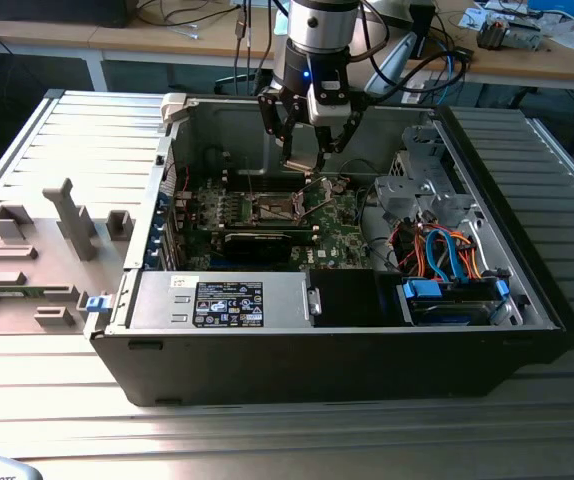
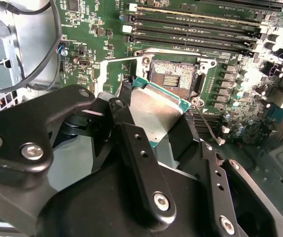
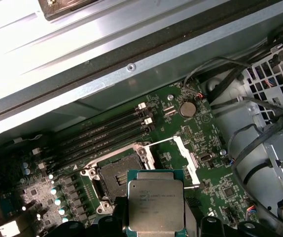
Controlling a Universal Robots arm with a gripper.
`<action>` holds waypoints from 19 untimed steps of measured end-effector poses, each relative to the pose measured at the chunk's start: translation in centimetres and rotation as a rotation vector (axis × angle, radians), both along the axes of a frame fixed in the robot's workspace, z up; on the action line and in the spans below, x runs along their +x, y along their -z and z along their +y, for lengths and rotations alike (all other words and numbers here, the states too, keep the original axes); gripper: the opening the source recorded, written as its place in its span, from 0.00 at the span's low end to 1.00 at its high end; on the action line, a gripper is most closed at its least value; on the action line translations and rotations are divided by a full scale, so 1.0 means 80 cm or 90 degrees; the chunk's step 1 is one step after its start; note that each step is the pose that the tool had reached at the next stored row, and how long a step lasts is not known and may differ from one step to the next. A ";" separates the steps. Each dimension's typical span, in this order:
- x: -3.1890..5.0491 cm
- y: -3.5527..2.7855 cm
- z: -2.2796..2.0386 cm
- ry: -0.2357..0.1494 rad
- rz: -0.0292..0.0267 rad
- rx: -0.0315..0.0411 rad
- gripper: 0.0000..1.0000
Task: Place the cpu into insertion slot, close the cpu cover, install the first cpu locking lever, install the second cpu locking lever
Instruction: 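Place the cpu into insertion slot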
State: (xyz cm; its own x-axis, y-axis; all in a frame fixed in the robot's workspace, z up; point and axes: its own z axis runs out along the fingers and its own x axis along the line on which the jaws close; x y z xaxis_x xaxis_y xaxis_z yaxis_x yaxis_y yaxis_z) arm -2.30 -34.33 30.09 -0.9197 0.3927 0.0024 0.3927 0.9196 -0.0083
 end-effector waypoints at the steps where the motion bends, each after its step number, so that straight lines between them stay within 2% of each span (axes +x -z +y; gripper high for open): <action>1: 0.000 0.0000 0.0000 0.001 0.0000 0.0000 0.54; 19: 0.000 0.0000 0.0000 0.015 0.0000 -0.0008 0.54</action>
State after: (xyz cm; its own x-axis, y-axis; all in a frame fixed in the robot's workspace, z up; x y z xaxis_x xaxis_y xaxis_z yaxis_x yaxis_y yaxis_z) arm -2.29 -34.33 30.09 -0.9100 0.4146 0.0019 0.4145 0.9100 -0.0094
